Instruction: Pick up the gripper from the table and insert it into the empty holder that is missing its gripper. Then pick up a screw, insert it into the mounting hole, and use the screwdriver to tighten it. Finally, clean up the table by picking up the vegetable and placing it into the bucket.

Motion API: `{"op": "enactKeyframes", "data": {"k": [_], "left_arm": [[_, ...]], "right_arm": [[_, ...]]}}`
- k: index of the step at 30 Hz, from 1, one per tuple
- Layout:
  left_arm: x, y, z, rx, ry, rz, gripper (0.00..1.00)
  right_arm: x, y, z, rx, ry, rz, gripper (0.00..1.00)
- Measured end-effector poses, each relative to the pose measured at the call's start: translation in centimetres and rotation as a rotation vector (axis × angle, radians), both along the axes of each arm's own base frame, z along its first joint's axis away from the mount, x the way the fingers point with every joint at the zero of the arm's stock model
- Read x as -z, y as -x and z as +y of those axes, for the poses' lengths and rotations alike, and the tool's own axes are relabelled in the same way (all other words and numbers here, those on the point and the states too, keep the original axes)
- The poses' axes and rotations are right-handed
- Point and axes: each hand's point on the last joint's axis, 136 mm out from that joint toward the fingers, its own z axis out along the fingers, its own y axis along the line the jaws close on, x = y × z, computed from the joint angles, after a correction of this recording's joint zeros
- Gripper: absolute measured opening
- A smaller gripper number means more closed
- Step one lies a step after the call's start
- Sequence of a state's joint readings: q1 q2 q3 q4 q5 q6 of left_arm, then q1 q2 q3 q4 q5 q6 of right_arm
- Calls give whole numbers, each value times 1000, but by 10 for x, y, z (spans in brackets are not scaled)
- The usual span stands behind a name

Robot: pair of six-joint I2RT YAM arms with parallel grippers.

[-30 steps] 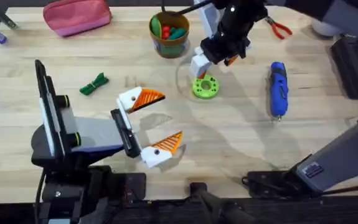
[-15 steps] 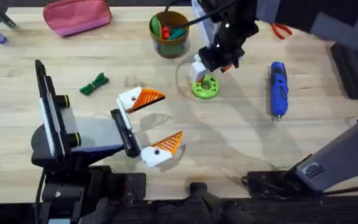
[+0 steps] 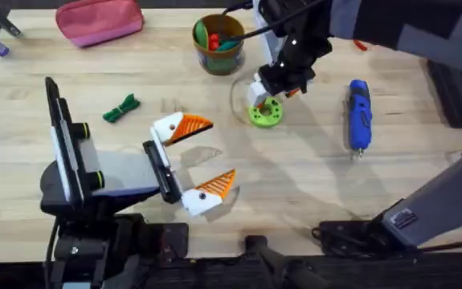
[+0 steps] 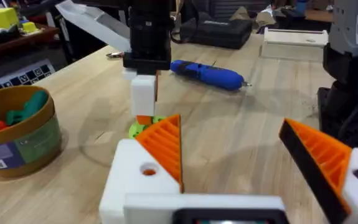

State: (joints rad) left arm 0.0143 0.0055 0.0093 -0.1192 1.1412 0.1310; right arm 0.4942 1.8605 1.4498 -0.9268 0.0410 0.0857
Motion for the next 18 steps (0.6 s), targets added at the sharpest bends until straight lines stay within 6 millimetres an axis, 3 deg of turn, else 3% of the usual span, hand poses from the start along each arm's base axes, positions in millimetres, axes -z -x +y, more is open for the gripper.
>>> {"op": "enactKeyframes", "data": {"k": [9,18], "left_arm": [[0,0,0,0,0,0,985],[0,0,0,0,0,0,985]], "right_arm": [[19,-3,1,5,15,29,646],[20,-6,3,9,8,18,569]]}}
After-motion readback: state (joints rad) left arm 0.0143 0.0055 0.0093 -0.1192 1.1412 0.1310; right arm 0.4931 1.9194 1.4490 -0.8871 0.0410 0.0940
